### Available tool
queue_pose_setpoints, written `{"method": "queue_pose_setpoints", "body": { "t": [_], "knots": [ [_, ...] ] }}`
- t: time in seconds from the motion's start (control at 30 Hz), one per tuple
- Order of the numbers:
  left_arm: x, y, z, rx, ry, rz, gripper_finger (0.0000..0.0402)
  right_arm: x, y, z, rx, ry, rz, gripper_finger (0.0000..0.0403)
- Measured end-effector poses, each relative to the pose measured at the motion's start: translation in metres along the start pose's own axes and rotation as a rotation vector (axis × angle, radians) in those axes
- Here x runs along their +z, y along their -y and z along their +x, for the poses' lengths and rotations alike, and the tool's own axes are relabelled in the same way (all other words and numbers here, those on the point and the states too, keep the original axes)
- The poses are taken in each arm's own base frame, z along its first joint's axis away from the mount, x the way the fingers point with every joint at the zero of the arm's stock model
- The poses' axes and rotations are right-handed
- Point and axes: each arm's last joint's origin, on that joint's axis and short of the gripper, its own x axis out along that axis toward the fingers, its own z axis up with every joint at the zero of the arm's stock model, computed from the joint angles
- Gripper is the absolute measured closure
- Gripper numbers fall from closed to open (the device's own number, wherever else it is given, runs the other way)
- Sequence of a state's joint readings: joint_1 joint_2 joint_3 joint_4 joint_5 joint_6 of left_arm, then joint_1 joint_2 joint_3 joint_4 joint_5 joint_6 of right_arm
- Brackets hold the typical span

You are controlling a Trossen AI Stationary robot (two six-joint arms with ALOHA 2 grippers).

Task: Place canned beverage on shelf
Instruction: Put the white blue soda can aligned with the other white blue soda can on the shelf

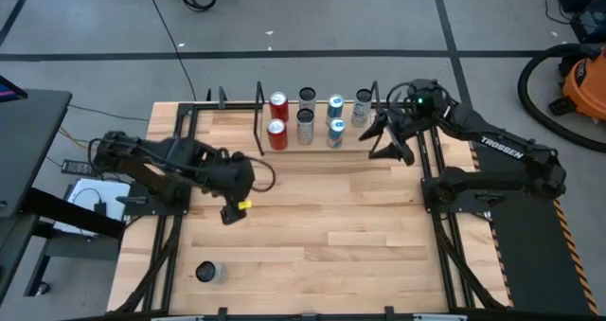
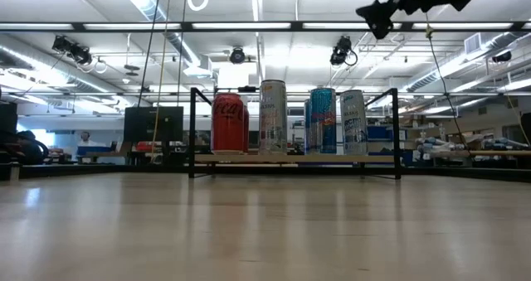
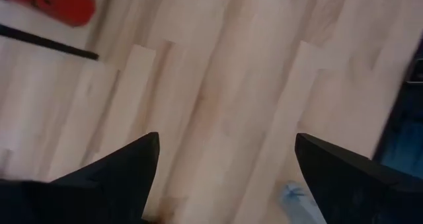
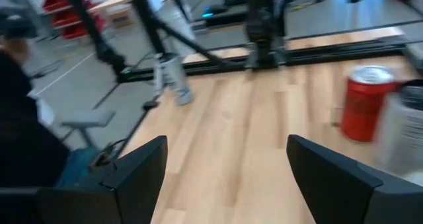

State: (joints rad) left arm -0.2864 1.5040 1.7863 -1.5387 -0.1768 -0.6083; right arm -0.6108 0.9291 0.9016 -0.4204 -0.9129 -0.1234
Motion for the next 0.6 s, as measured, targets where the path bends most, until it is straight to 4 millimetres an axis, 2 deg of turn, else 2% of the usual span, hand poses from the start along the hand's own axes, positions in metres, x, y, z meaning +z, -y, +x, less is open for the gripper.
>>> {"method": "queue_pose_setpoints", "body": {
  "t": [0.27,0.6],
  "knots": [
    [-0.015,0.033,-0.006,-0.097,0.045,0.001,0.0047,0.000,-0.021,0.020,0.100,-0.046,0.007,0.0085],
    [-0.028,0.069,0.010,-0.097,-0.013,-0.045,0.0047,-0.002,-0.039,0.036,0.076,-0.090,-0.048,0.0085]
  ]
}}
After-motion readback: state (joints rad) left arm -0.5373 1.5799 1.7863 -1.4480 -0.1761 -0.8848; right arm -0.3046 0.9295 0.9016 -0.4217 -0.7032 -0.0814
